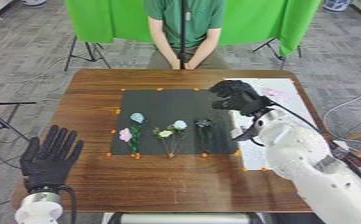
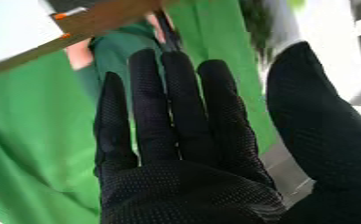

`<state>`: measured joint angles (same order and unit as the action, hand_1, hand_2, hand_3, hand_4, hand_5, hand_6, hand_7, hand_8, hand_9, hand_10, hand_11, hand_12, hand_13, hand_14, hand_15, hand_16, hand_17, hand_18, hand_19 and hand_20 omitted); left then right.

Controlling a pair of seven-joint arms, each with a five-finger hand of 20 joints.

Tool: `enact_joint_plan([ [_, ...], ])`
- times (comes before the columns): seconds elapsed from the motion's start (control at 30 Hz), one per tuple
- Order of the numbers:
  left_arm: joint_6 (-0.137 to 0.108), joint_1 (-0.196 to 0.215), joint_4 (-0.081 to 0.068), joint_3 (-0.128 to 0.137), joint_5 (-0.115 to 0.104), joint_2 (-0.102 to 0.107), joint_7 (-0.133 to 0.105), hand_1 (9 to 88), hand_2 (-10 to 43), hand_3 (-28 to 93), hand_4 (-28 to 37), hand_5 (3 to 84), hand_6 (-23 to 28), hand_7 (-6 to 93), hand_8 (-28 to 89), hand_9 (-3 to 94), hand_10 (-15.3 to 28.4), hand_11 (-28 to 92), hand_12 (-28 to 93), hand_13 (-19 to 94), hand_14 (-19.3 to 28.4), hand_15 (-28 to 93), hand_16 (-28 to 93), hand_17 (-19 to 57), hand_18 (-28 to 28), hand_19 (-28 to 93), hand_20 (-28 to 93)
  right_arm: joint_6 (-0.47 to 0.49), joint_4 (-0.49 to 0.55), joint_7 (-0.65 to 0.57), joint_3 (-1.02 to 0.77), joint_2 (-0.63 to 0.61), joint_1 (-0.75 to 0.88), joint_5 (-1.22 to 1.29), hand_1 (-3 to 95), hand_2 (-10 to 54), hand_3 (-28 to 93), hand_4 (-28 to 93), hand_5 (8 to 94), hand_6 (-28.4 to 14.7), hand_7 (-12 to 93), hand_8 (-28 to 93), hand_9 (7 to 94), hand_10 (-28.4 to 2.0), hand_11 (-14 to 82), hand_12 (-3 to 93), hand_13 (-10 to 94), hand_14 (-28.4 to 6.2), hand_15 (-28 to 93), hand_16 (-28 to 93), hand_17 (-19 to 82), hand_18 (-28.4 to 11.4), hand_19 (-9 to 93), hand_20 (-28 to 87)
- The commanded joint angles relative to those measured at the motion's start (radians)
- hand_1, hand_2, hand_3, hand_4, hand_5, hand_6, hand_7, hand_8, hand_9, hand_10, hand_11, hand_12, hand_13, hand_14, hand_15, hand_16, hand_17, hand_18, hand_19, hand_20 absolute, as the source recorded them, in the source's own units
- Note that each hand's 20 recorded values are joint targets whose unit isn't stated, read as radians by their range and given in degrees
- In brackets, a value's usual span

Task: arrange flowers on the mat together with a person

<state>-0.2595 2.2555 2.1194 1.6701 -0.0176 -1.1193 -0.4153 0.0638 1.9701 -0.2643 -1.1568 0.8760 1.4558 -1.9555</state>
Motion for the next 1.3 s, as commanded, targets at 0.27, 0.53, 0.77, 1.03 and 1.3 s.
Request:
enact_joint_plan([
  [0.27, 0.004, 0.028, 0.007, 0.038, -0.002, -0.002, -0.019, 24.3, 17.6, 74, -28.3, 43.2, 7.9, 18.0, -13, 39.0, 12.3, 20, 5, 30, 14.6, 28, -8, -7.1, 16.0, 41, 10, 0.018, 0.139, 0.119, -0.62, 0.123, 0.55, 1.087, 24.3, 8.5, 77, -27, 42.0, -4.3, 15, -11, 42.7, -14.2, 6.8, 14.1, 37, -16.0, 12, 21, 10, -18.8, 38, 12],
  [0.53, 0.012, 0.038, 0.011, 0.053, 0.001, 0.005, -0.034, 25.0, 16.5, 75, -28.3, 43.4, 7.8, 18.0, -13, 39.1, 12.2, 20, 5, 30, 14.6, 28, -8, -7.1, 16.0, 40, 11, 0.001, 0.16, 0.165, -0.703, 0.162, 0.671, 1.195, 22.3, 8.7, 78, -26, 39.2, -3.5, 13, -10, 39.5, -13.1, 4.0, 13.7, 32, -15.8, 8, 21, 9, -18.6, 31, 13],
  [0.77, 0.022, 0.025, 0.008, 0.049, 0.001, 0.011, -0.037, 25.2, 16.2, 75, -28.3, 43.4, 7.7, 18.0, -13, 39.2, 12.2, 20, 5, 30, 14.5, 28, -8, -7.1, 16.0, 40, 11, 0.001, 0.165, 0.173, -0.707, 0.169, 0.672, 1.209, 21.9, 8.8, 79, -26, 39.9, -3.1, 13, -10, 40.2, -13.0, 4.2, 13.5, 33, -15.2, 9, 21, 10, -18.5, 30, 14],
  [1.03, 0.024, 0.026, 0.013, 0.054, 0.001, 0.017, -0.047, 25.6, 16.2, 75, -28.3, 43.4, 7.7, 18.0, -12, 39.2, 12.1, 20, 5, 30, 14.5, 28, -8, -7.1, 16.0, 40, 11, -0.009, 0.175, 0.179, -0.708, 0.178, 0.667, 1.211, 21.9, 8.9, 79, -26, 40.3, -3.0, 14, -10, 40.6, -13.1, 4.4, 13.5, 33, -15.2, 9, 21, 10, -18.5, 30, 14],
  [1.3, 0.024, 0.025, 0.01, 0.047, 0.002, 0.011, -0.034, 25.4, 16.2, 75, -28.3, 43.4, 7.6, 18.0, -13, 39.2, 12.1, 20, 5, 30, 14.5, 28, -8, -7.1, 16.0, 40, 11, -0.024, 0.19, 0.176, -0.709, 0.177, 0.681, 1.217, 22.1, 9.0, 79, -27, 40.7, -3.0, 14, -11, 40.9, -13.1, 4.7, 13.5, 34, -15.4, 9, 21, 10, -18.5, 31, 15],
])
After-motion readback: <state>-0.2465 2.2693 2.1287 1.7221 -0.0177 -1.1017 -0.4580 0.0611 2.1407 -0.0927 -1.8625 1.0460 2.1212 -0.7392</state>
